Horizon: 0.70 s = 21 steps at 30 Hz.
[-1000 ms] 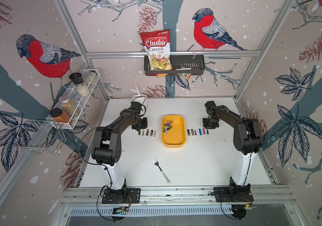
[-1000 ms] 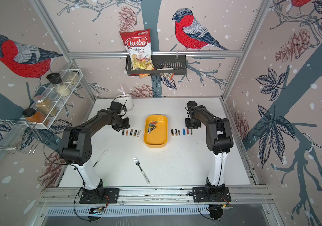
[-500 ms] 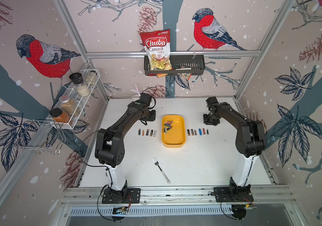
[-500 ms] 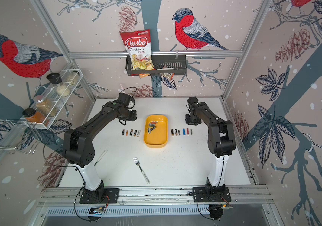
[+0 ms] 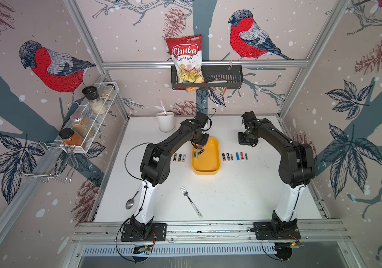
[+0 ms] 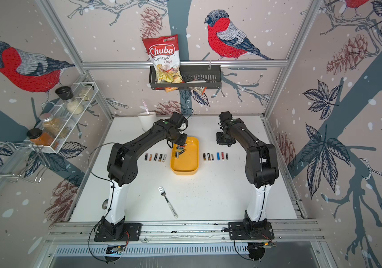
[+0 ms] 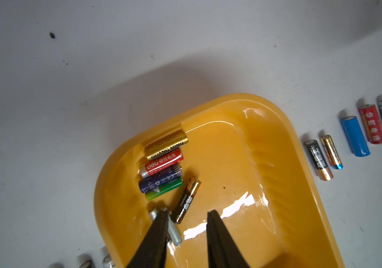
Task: Take the batteries out of the storage box
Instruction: Pick up the battery from the storage box.
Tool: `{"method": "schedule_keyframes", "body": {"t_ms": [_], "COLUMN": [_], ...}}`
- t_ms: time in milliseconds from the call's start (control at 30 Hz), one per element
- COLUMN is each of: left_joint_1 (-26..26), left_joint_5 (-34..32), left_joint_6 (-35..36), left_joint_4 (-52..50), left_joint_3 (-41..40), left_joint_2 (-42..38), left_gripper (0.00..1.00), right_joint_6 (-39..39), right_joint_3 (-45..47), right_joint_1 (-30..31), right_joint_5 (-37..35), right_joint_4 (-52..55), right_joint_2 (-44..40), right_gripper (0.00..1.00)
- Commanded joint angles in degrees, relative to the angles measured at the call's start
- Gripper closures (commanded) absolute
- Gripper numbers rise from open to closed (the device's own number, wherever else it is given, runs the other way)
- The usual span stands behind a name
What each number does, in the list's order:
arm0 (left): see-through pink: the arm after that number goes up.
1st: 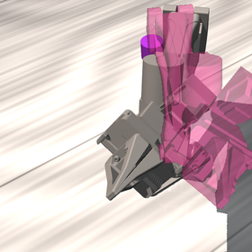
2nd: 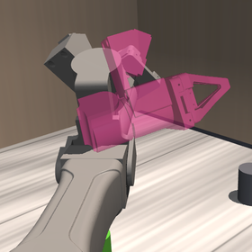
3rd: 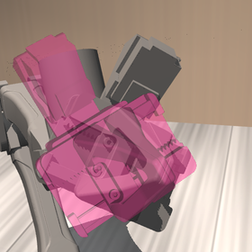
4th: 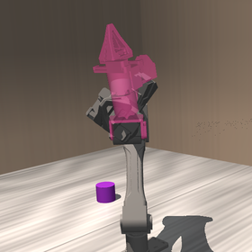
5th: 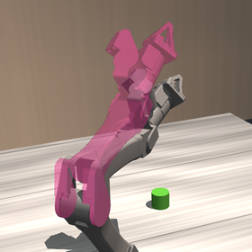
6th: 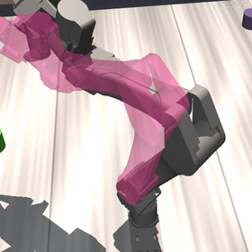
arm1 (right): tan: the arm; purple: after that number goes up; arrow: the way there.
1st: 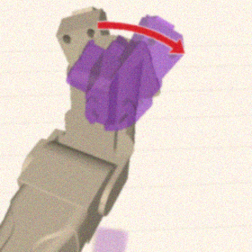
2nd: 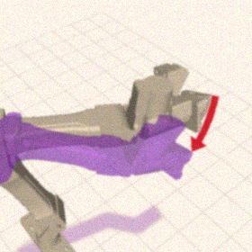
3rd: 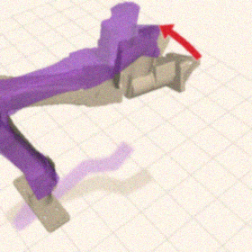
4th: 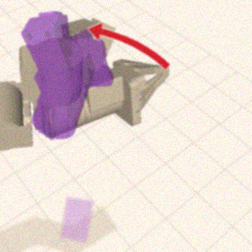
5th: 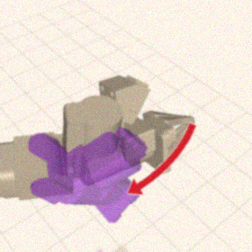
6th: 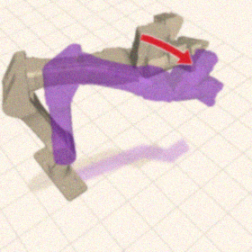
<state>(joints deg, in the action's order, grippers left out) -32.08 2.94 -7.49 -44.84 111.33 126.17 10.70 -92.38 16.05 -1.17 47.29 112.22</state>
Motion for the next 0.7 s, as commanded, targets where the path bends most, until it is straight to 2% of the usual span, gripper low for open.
{"method": "schedule_keyframes", "body": {"t_ms": [0, 667], "left_joint_1": [-0.41, -1.4], "left_joint_5": [-0.39, -1.71], "left_joint_6": [1.16, 0.55], "left_joint_4": [-2.26, -1.49], "left_joint_3": [1.86, -2.86], "left_joint_2": [2.1, 4.37], "left_gripper": [0.67, 0.7], "right_joint_6": [0.54, 0.46], "right_joint_3": [-0.5, -0.21], "right_joint_1": [-0.08, 0.03], "right_joint_5": [-0.06, 0.2], "right_joint_4": [1.59, 1.55], "right_joint_2": [-0.61, -0.63], "right_gripper": [0.74, 0.74]}}
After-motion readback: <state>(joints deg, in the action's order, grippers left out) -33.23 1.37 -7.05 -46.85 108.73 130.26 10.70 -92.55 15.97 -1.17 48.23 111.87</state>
